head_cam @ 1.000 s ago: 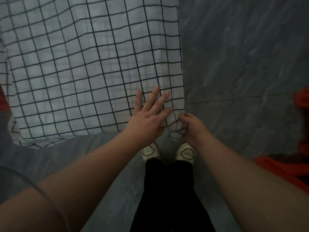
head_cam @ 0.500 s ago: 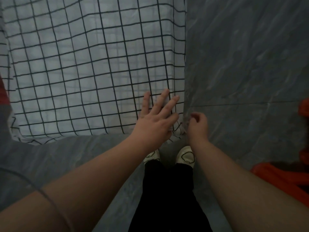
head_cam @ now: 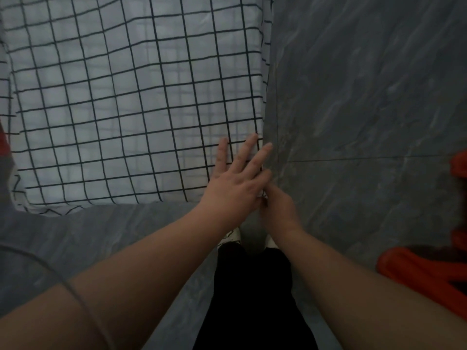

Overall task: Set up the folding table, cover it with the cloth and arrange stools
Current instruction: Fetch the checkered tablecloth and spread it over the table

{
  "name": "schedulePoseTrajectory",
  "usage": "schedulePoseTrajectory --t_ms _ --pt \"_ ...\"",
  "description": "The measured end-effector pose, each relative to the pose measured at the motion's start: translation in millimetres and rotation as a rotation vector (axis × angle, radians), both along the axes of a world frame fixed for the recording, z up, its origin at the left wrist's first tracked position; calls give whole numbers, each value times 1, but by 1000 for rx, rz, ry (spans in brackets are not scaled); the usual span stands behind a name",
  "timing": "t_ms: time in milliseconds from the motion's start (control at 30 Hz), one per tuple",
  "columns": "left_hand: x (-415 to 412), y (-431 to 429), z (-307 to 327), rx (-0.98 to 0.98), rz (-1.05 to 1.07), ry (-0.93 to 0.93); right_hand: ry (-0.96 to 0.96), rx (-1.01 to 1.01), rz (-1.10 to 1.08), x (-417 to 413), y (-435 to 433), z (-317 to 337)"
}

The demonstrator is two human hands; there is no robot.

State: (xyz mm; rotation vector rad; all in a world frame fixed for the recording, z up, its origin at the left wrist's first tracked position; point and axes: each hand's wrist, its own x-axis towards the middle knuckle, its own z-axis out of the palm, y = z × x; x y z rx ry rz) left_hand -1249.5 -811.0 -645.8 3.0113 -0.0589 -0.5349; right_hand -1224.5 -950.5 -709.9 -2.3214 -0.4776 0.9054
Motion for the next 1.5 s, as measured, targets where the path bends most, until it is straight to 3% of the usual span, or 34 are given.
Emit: schedulePoseTrajectory --t_ms 167,267,400,567,700,833,1033,1300,1500 --pt "1 -1 7 -31 0 55 7 -137 141 14 -4 -2" --pt "8 -1 21 -53 20 216 47 -234 204 29 -14 10" --pt "24 3 51 -244 115 348 202 -361 293 39 -16 26" --pt "35 12 72 -366 276 182 213 -298 188 73 -2 20" --pt "45 38 76 -285 441 144 271 -133 19 96 47 92" --pt "45 63 74 -165 707 189 192 -23 -263 105 78 116" --pt "13 83 56 -104 936 186 -29 -33 74 88 92 104" --pt "4 93 41 -207 914 255 148 -70 47 98 81 92" --pt "-2 128 71 -301 979 168 -65 -246 183 113 99 123"
